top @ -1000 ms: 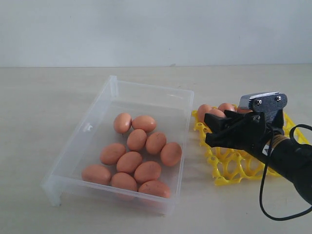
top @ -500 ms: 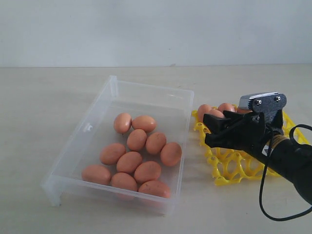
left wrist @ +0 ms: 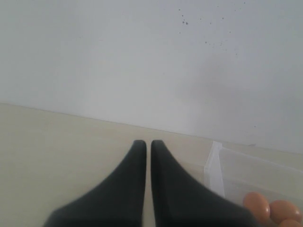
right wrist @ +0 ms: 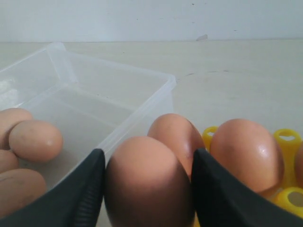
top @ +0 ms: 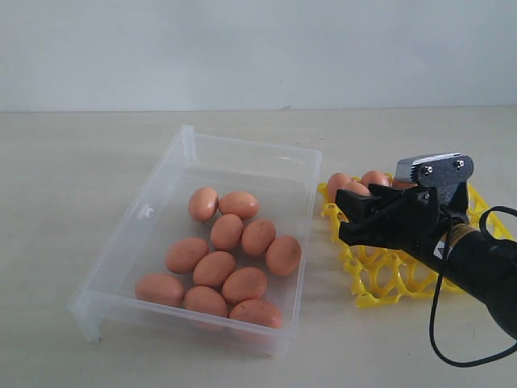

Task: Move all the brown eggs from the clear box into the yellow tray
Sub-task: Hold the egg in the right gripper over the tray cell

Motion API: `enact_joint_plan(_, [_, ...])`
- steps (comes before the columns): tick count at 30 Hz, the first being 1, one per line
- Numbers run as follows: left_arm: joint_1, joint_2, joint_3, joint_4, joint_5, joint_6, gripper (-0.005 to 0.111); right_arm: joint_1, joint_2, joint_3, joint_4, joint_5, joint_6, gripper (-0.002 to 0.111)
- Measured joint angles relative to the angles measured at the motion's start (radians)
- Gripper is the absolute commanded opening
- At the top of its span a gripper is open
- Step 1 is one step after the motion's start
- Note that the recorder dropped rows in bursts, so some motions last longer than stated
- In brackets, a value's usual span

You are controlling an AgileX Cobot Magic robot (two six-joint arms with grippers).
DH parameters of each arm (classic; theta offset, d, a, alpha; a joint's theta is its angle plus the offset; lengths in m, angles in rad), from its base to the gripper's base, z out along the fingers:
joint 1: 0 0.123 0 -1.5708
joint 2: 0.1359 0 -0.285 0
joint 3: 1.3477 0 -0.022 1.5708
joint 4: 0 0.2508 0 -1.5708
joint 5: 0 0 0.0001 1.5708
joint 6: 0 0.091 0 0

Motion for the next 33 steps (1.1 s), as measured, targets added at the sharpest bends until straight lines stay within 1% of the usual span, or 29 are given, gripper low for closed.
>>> enact_joint_plan(33, [0.000, 0.000, 0.000, 0.000, 0.000, 0.000, 0.004, 0.000, 0.000, -0.018, -0.002, 0.000, -0.038, 0.000])
